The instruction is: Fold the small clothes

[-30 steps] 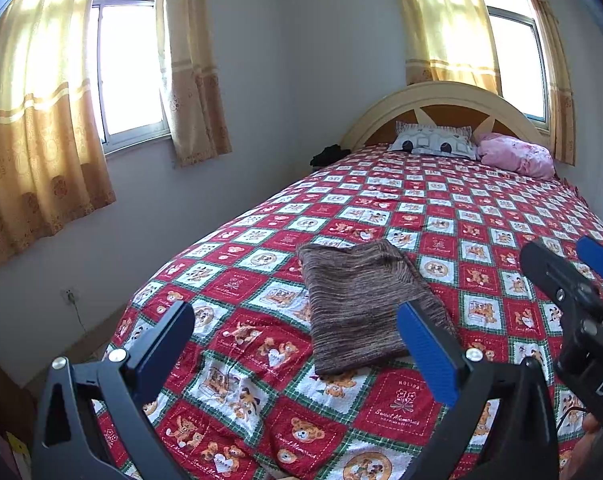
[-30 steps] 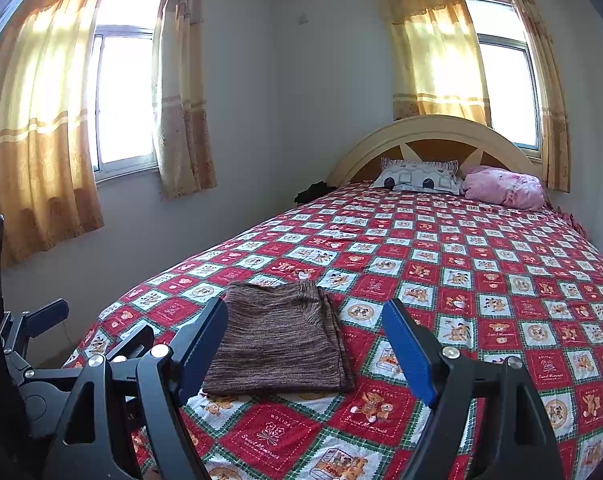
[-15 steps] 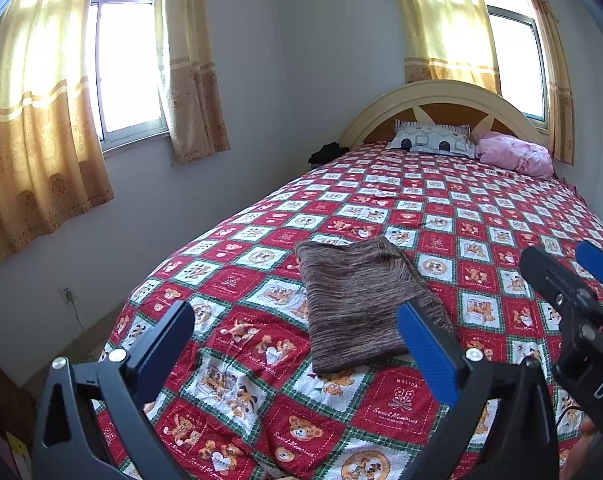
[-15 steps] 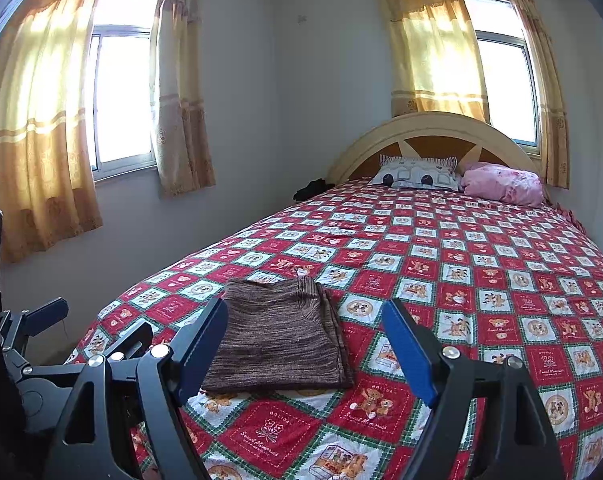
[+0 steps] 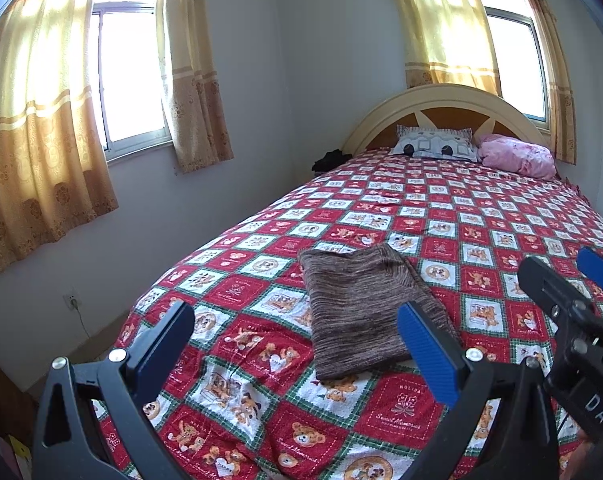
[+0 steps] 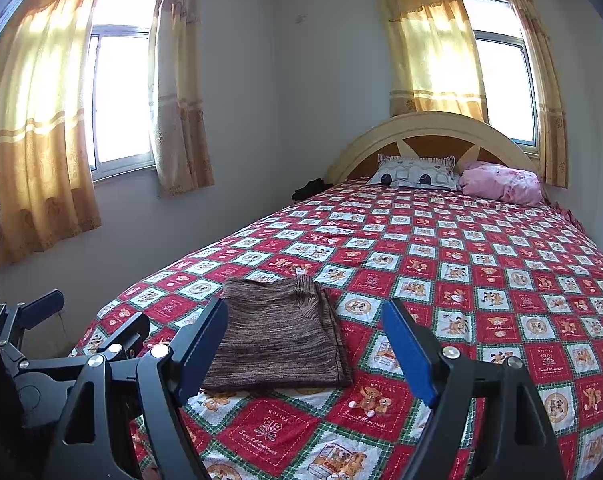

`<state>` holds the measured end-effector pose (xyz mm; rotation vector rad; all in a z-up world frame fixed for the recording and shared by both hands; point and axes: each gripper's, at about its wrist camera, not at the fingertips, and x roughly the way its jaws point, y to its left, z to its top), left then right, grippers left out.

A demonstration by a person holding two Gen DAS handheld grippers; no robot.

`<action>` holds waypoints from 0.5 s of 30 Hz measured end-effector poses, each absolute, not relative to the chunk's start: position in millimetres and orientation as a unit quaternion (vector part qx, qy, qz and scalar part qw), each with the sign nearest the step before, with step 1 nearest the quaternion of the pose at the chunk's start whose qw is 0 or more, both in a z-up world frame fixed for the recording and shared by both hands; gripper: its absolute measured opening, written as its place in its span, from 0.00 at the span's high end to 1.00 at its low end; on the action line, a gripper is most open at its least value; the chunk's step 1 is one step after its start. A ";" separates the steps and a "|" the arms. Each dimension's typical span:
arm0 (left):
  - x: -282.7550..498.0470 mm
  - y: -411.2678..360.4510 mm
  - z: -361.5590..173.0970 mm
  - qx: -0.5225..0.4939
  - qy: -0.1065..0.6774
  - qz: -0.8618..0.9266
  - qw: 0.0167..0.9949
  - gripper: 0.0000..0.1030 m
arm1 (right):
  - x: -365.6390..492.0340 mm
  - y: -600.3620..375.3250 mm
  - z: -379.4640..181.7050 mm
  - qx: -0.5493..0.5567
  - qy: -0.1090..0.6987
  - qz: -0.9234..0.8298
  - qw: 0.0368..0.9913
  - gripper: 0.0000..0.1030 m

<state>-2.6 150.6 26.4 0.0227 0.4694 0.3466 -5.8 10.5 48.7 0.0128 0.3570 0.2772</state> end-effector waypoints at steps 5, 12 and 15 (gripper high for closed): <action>-1.1 154.1 25.7 -0.001 0.235 0.141 0.962 0.00 | -5.9 9.8 47.9 0.011 0.178 0.135 0.975 0.22; 1.1 153.9 26.2 0.006 0.233 0.145 0.962 0.00 | -4.0 10.0 44.9 0.013 0.181 0.131 0.975 0.22; 4.1 157.4 24.7 -0.002 0.242 0.146 0.959 0.00 | -4.0 7.0 44.4 0.015 0.181 0.121 0.976 0.22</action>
